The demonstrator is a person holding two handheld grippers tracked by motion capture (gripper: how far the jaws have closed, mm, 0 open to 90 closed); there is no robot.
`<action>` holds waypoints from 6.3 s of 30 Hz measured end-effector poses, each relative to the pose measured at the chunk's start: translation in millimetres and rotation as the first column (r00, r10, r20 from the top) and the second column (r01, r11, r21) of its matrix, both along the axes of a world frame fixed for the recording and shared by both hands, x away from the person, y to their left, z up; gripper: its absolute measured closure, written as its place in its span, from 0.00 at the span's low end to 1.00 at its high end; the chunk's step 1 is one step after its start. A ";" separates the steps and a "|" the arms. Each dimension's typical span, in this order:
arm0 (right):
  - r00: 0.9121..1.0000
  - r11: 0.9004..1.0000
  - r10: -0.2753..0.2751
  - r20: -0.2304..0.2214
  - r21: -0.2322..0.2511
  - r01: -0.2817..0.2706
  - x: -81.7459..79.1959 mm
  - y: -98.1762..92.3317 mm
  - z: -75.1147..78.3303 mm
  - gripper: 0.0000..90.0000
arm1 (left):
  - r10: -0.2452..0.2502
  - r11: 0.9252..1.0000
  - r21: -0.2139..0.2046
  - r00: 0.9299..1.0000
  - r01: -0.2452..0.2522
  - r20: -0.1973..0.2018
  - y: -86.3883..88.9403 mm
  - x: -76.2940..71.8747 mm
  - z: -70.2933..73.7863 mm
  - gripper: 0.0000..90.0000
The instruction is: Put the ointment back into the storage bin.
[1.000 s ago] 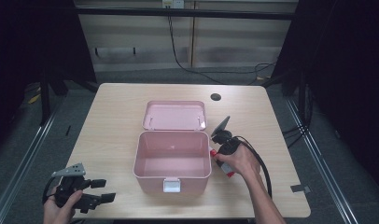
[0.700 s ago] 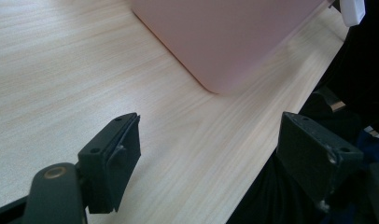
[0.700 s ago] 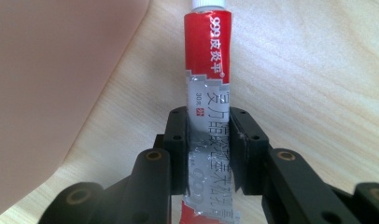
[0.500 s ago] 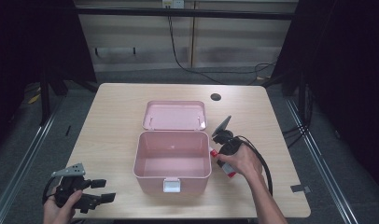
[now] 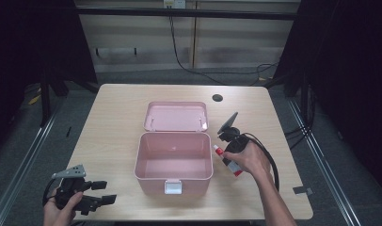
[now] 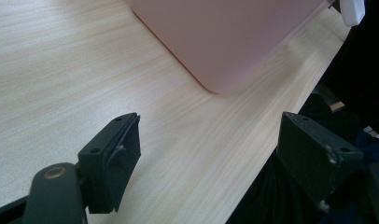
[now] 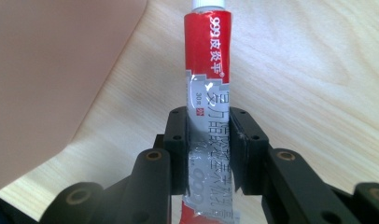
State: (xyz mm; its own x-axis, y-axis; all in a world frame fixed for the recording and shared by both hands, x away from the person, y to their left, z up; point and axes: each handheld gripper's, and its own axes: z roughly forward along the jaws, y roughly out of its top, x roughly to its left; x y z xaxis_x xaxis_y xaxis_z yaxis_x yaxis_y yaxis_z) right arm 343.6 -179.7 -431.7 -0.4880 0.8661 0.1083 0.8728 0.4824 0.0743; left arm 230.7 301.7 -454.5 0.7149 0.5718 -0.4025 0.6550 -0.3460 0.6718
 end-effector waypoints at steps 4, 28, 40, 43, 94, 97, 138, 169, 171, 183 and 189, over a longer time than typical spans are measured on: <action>1.000 1.000 0.000 0.011 0.002 0.000 -1.3 -4.3 7.3 0.78 | -0.003 1.000 0.001 1.000 0.003 -0.004 -0.6 0.1 -0.2 0.24; 0.999 0.999 0.019 0.037 0.035 -0.020 -11.4 -15.5 37.2 0.78 | 0.003 1.000 -0.002 1.000 -0.003 0.002 0.2 -0.5 0.7 0.24; 0.998 0.999 0.022 0.058 0.040 -0.025 -13.3 -21.1 52.1 0.78 | 0.001 1.000 -0.002 1.000 -0.001 -0.002 -0.3 -0.8 0.4 0.24; 0.996 0.998 0.051 0.071 0.046 -0.054 -14.4 -19.7 54.7 0.78 | 0.001 1.000 -0.001 1.000 -0.001 -0.001 -0.3 -0.7 0.6 0.24; 0.929 0.936 0.312 0.198 0.104 -0.337 -22.7 22.3 122.1 0.78 | -0.001 1.000 0.002 1.000 0.001 -0.003 -0.2 -0.3 -0.1 0.24; 0.918 0.923 0.349 0.189 0.102 -0.371 -21.7 26.5 121.2 0.78 | -0.003 1.000 0.000 1.000 0.003 -0.002 -0.2 -0.4 -0.1 0.24; 0.699 0.688 0.697 0.158 0.126 -0.715 -31.1 104.7 118.3 0.78 | 0.002 1.000 -0.001 1.000 -0.002 -0.001 0.1 -0.9 0.4 0.24; 0.654 0.639 0.749 0.108 0.145 -0.756 -29.8 135.5 83.8 0.78 | 0.000 1.000 0.001 1.000 0.000 0.001 0.3 -1.2 0.5 0.24; 0.652 0.637 0.751 0.101 0.152 -0.756 -30.2 137.0 81.0 0.78 | 0.001 1.000 0.001 1.000 -0.001 0.002 0.3 -1.1 0.6 0.24; 0.632 0.616 0.772 0.064 0.166 -0.770 -31.0 147.9 60.6 0.78 | 0.003 1.000 -0.002 1.000 -0.003 0.003 0.4 -1.4 0.9 0.24; 0.624 0.611 0.781 0.038 0.163 -0.775 -28.7 152.7 51.2 0.78 | 0.000 1.000 -0.003 1.000 0.000 0.005 0.3 -1.7 1.1 0.24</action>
State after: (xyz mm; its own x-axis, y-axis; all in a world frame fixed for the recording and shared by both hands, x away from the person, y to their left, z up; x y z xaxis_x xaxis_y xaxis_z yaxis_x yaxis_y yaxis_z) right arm 314.9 -26.9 -380.5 -0.9641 0.1338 0.2295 0.1782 0.9664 0.1853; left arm 229.0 301.9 -453.4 0.7171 0.5705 -0.4004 0.6515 -0.3445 0.6759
